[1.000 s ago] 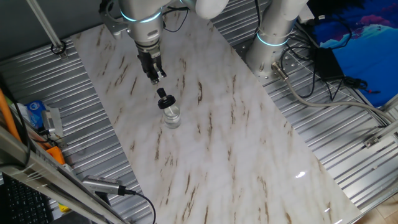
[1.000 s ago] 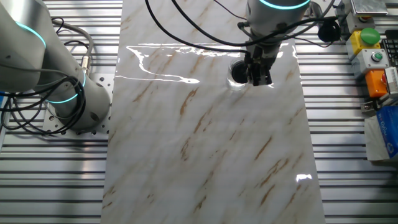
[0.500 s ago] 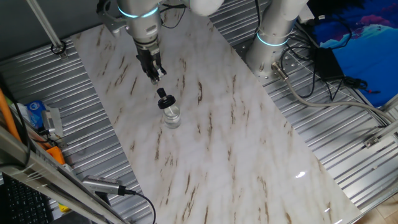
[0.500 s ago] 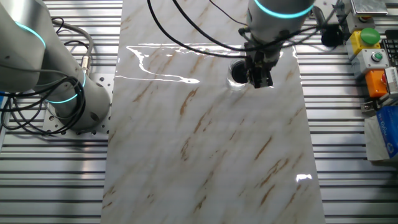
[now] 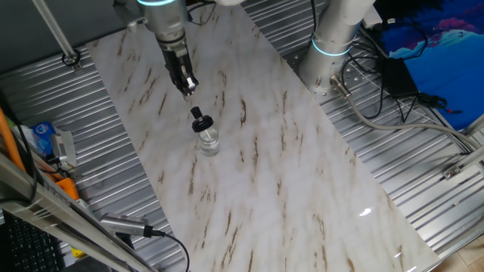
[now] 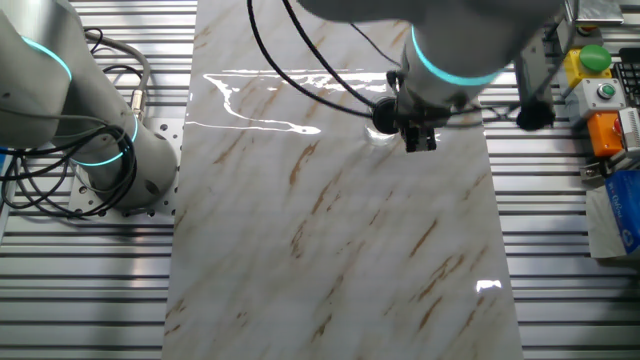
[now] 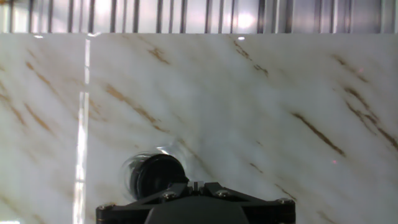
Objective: Screw the lid onto the jar
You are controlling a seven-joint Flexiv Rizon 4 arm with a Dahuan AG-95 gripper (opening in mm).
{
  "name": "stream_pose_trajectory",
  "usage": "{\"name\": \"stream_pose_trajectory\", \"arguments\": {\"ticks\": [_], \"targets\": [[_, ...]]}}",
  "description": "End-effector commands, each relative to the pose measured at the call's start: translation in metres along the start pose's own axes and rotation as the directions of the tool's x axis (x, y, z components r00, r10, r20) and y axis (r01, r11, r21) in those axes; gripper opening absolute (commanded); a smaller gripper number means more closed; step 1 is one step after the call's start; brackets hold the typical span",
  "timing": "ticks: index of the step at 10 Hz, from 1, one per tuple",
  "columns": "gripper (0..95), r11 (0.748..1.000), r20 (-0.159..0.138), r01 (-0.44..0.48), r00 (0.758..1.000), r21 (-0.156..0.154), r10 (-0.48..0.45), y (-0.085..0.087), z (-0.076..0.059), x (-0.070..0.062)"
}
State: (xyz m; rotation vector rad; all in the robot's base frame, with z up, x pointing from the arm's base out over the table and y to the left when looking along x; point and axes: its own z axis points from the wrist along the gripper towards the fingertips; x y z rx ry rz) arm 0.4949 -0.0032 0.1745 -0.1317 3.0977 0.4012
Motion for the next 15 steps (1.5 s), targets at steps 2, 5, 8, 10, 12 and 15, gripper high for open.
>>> {"name": "stream_pose_trajectory", "arguments": {"ticks": [2, 5, 8, 10, 12, 15], "targets": [[0.0, 0.990, 0.007, -0.049, 0.999, -0.133, 0.050, 0.001, -0.001, 0.000], [0.0, 0.984, 0.005, -0.056, 0.998, -0.169, 0.058, 0.001, -0.001, 0.000], [19.0, 0.968, 0.014, -0.055, 0.998, -0.245, 0.060, 0.001, 0.000, 0.000], [38.0, 0.963, 0.025, -0.045, 0.998, -0.267, 0.054, 0.002, 0.003, -0.002], [38.0, 0.962, 0.025, -0.045, 0.998, -0.271, 0.053, 0.002, 0.005, -0.002], [38.0, 0.960, 0.025, -0.053, 0.998, -0.276, 0.062, 0.004, 0.011, -0.004]]}}
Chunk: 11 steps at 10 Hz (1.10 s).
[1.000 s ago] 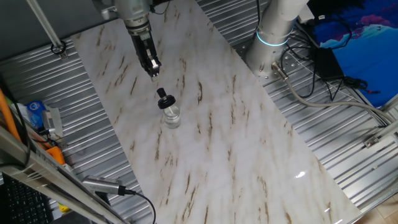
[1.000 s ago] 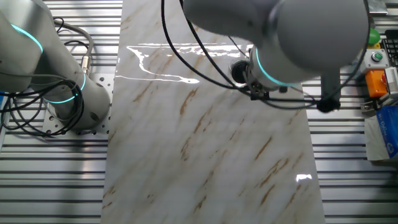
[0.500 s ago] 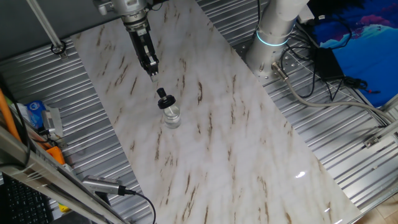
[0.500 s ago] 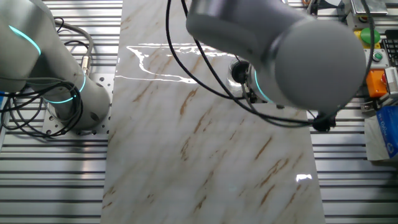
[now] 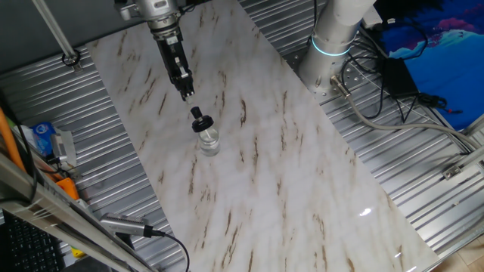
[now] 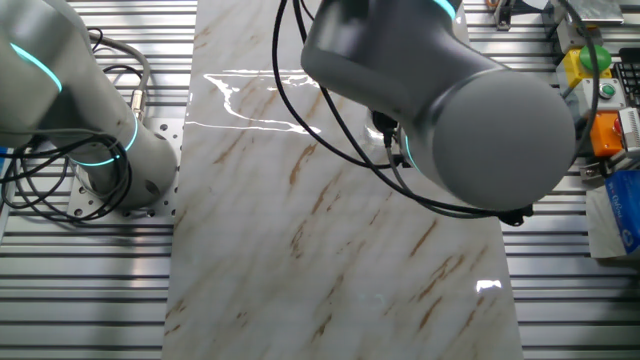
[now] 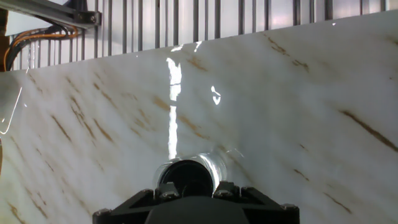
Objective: Screw the lid onto the jar
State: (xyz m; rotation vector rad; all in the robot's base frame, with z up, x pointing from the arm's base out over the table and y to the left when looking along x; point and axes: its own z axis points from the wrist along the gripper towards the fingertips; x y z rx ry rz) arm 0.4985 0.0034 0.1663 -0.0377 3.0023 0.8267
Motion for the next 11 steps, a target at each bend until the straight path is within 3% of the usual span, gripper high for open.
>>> {"name": "stream_pose_trajectory", "arguments": {"ticks": [1, 6, 7, 11], "targets": [[38.0, 1.000, 0.000, 0.000, 1.000, -0.001, 0.000, -0.001, 0.004, -0.001], [38.0, 1.000, -0.002, -0.013, 1.000, -0.015, 0.013, -0.001, 0.012, -0.003], [19.0, 0.999, -0.002, -0.028, 1.000, -0.026, 0.028, -0.001, 0.012, -0.003], [19.0, 0.997, -0.001, -0.057, 0.998, -0.043, 0.057, 0.003, 0.016, -0.006]]}}
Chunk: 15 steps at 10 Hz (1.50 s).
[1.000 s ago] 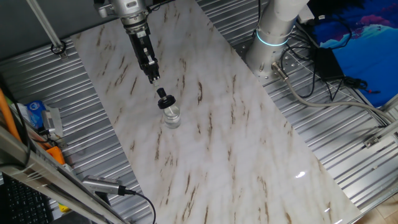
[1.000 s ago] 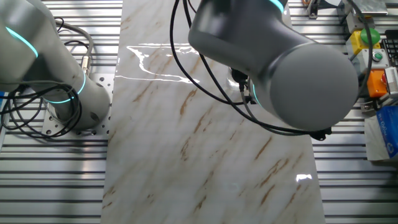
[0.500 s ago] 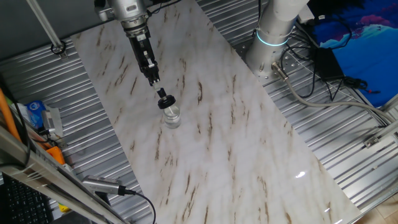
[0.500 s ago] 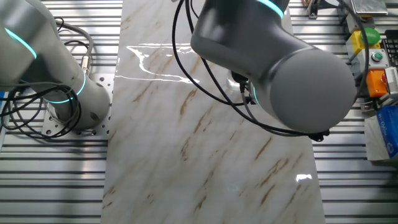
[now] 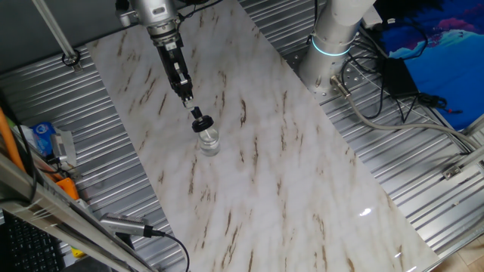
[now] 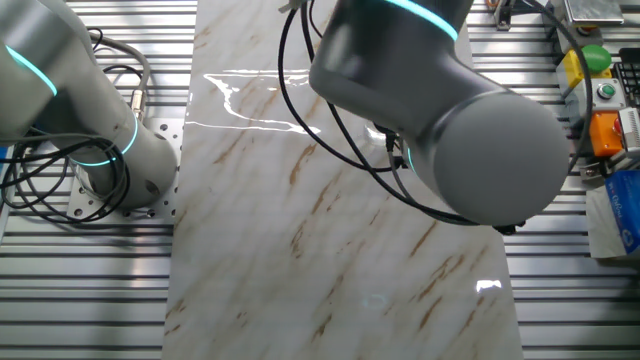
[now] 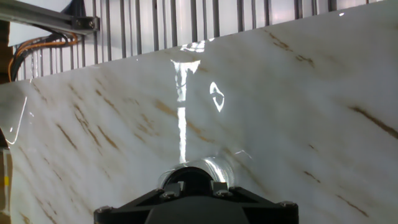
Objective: Screw the lid onto the jar
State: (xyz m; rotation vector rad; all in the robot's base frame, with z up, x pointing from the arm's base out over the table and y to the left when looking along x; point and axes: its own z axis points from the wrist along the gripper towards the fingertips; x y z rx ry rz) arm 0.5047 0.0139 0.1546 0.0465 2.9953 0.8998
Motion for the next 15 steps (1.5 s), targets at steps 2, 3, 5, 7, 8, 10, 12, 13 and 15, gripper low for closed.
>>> {"name": "stream_pose_trajectory", "arguments": {"ticks": [2, 3, 5, 7, 8, 10, 12, 13, 15], "targets": [[19.0, 1.000, -0.005, -0.001, 1.000, 0.005, 0.001, 0.0006, 0.0010, -0.0006], [19.0, 1.000, -0.005, 0.002, 1.000, 0.008, -0.002, 0.0006, 0.0010, -0.0006], [19.0, 1.000, -0.009, 0.006, 1.000, 0.011, -0.006, 0.0006, 0.0010, -0.0006], [19.0, 1.000, -0.019, 0.006, 1.000, 0.014, -0.006, 0.0006, 0.0010, -0.0006], [19.0, 1.000, -0.027, 0.008, 1.000, 0.017, -0.008, 0.0005, 0.0011, -0.0006], [19.0, 0.999, -0.026, 0.015, 1.000, 0.033, -0.014, 0.0004, 0.0013, -0.0007], [19.0, 0.999, -0.026, 0.017, 1.000, 0.036, -0.016, 0.0004, 0.0013, -0.0007], [19.0, 0.999, -0.032, 0.018, 0.999, 0.035, -0.017, 0.0004, 0.0013, -0.0007], [19.0, 0.999, -0.036, 0.003, 0.999, 0.032, -0.002, 0.0003, 0.0014, -0.0007]]}}
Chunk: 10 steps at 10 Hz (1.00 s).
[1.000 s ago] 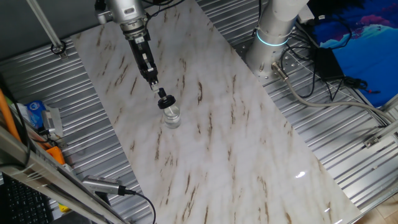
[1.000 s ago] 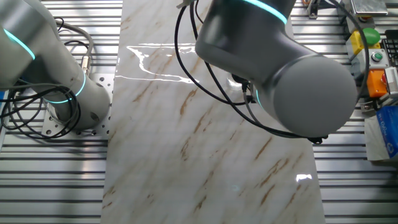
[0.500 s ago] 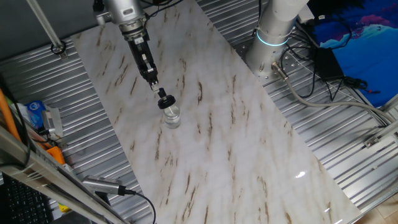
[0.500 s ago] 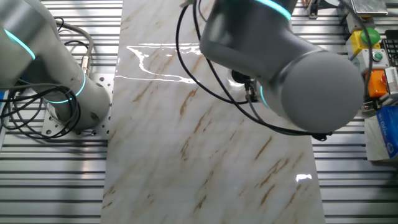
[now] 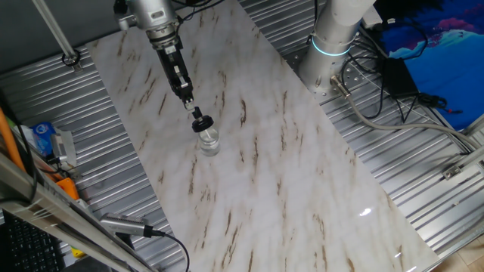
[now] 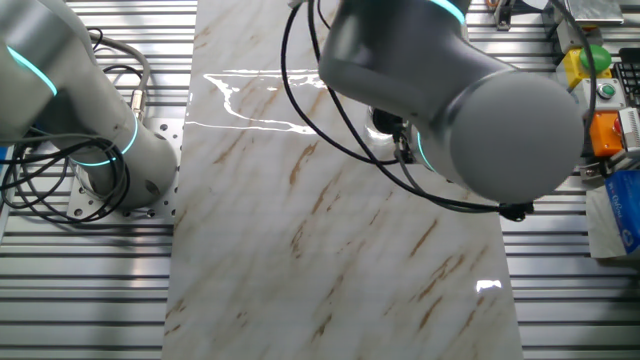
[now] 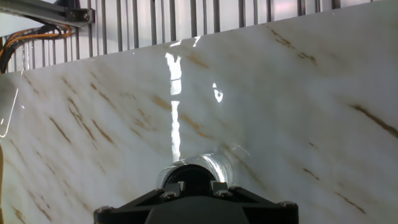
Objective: Screw the lid onto the jar
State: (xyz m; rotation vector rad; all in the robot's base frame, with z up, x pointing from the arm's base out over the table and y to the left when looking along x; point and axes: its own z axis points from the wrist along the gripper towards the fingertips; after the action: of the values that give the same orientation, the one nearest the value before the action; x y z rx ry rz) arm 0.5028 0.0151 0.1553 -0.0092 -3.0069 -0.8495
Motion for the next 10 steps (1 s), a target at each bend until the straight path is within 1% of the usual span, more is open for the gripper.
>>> {"name": "stream_pose_trajectory", "arguments": {"ticks": [1, 5, 8, 10], "targets": [[19.0, 1.000, 0.000, -0.013, 1.000, -0.001, 0.013, -0.0011, 0.0013, -0.0026], [19.0, 1.000, 0.018, 0.006, 1.000, 0.002, -0.006, -0.0011, 0.0013, -0.0026], [19.0, 1.000, 0.011, 0.008, 1.000, 0.001, -0.008, -0.0011, 0.0013, -0.0026], [19.0, 1.000, 0.010, 0.029, 1.000, -0.001, -0.029, -0.0011, 0.0013, -0.0026]]}}
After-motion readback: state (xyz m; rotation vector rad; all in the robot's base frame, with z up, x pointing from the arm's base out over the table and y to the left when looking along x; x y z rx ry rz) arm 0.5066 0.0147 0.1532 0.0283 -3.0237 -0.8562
